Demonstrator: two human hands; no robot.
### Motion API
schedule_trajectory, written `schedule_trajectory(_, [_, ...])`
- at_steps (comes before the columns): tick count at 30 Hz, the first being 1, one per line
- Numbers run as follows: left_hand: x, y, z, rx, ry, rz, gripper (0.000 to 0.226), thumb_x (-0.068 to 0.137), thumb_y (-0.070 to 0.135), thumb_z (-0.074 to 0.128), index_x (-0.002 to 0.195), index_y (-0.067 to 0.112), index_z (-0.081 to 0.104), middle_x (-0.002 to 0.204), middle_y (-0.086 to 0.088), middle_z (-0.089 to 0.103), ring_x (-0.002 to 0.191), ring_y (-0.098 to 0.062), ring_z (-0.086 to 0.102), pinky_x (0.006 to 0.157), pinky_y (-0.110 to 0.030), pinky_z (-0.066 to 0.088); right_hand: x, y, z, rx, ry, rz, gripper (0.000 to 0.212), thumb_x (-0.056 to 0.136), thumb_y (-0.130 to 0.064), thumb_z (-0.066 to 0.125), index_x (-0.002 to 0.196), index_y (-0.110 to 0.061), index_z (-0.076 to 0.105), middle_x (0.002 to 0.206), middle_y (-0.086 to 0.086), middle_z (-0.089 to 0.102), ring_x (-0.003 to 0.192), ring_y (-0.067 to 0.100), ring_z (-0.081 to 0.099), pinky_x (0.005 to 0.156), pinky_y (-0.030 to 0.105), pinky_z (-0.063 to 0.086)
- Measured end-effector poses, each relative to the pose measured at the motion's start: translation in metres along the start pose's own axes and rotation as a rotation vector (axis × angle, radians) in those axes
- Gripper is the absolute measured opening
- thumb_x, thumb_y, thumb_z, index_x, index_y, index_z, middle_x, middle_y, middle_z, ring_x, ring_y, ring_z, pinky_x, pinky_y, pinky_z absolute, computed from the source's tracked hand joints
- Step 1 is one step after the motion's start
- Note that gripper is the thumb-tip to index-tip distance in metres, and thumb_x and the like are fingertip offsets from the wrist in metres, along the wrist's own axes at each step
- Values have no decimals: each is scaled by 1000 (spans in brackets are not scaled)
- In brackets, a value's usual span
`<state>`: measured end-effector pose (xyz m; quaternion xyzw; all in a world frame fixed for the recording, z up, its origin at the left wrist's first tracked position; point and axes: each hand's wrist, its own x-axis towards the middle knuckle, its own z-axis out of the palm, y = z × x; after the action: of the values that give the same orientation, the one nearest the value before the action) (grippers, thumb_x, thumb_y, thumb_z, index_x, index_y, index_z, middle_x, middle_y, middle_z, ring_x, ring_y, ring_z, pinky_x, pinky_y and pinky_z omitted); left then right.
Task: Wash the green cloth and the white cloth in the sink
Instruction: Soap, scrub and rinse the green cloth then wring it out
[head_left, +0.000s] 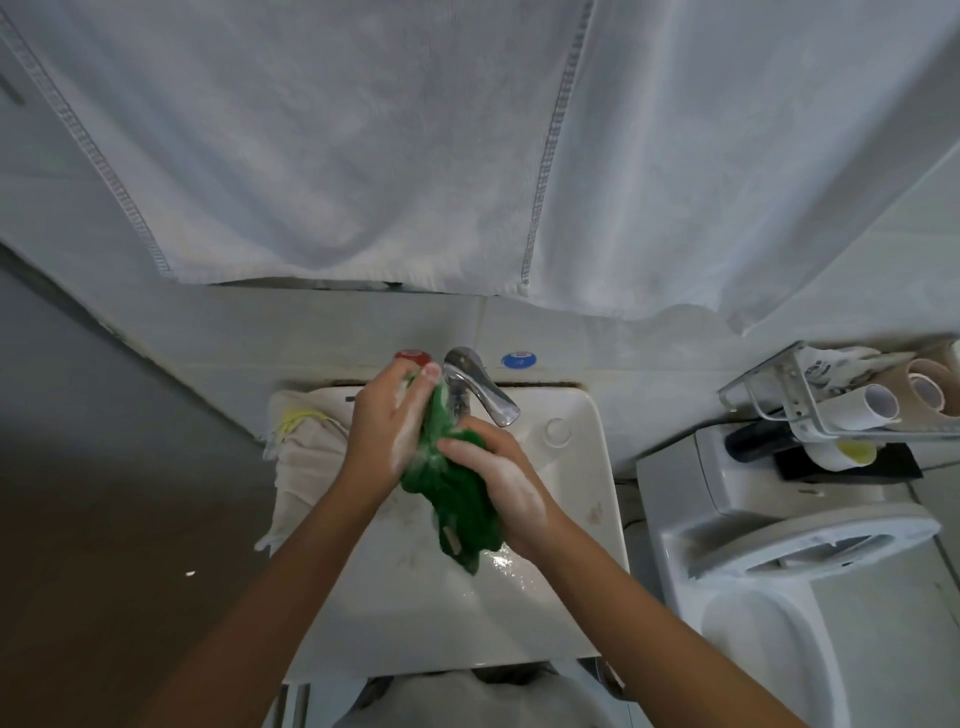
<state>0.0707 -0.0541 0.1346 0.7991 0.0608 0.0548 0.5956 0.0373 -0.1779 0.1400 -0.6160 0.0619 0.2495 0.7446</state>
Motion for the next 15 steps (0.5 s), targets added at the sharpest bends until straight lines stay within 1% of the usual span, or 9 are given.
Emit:
schedule_trajectory(1, [0, -2, -3, 16, -50, 24, 28, 97, 25, 49, 70, 30, 46, 65, 11, 48, 58, 7, 50, 57, -10, 36, -2, -2, -3, -11, -47, 46, 32, 76, -25, 62, 90, 3, 57, 90, 16, 57, 85, 27, 60, 76, 34, 52])
schedule_trajectory(3, [-1, -4, -9, 50, -161, 56, 21, 94, 39, 40, 75, 31, 47, 69, 10, 50, 62, 3, 49, 61, -19, 39, -8, -9, -5, 0, -114, 127, 38, 76, -33, 62, 96, -1, 59, 92, 15, 60, 85, 23, 61, 76, 28, 50])
schedule_trajectory(4, [-4, -6, -11, 48, -200, 62, 24, 93, 43, 36, 76, 29, 47, 69, 8, 50, 62, 0, 49, 61, -24, 40, -9, -11, -6, 37, -114, 158, 40, 83, -36, 60, 102, -1, 60, 94, 14, 64, 86, 20, 64, 76, 26, 50])
schedule_trajectory(6, [-7, -9, -11, 37, -232, 82, 35, 92, 52, 31, 81, 25, 50, 71, 5, 53, 67, -9, 53, 64, -35, 44, -8, -13, -7, 145, -70, 231, 38, 95, -34, 51, 117, -5, 62, 101, 8, 71, 93, 18, 68, 78, 26, 53])
schedule_trajectory(8, [-10, -9, -11, 55, -235, 111, 42, 91, 56, 27, 87, 22, 52, 75, 5, 56, 72, -12, 56, 68, -37, 46, -7, -15, -7, 205, -47, 303, 35, 96, -29, 53, 122, -6, 60, 108, 12, 71, 101, 25, 68, 86, 33, 56])
schedule_trajectory(10, [-12, -9, -8, 69, -220, 120, 44, 90, 56, 27, 88, 20, 52, 75, 5, 56, 72, -13, 56, 68, -39, 47, -6, -15, -4, 179, -54, 340, 28, 94, -21, 58, 117, -5, 61, 109, 16, 70, 104, 31, 67, 89, 39, 55])
schedule_trajectory(12, [-15, -8, -7, 102, -191, 94, 44, 89, 56, 28, 87, 19, 53, 75, 5, 57, 72, -13, 56, 69, -41, 48, -8, -15, -2, 187, -43, 327, 20, 93, -14, 59, 112, -9, 63, 103, 13, 71, 99, 28, 68, 82, 36, 56])
schedule_trajectory(13, [-16, -9, -7, 132, -166, 81, 43, 88, 56, 29, 88, 21, 53, 77, 6, 58, 75, -12, 57, 70, -41, 49, -9, -16, 0, 209, -41, 305, 19, 93, -11, 58, 112, -11, 63, 101, 12, 71, 95, 26, 69, 78, 34, 57])
schedule_trajectory(15, [-20, -12, -7, 224, -100, 65, 38, 87, 56, 34, 96, 26, 55, 91, 9, 62, 87, -10, 59, 77, -38, 51, -10, -19, 1, 254, -53, 263, 21, 94, -6, 55, 113, -13, 62, 100, 11, 70, 92, 24, 68, 77, 33, 58])
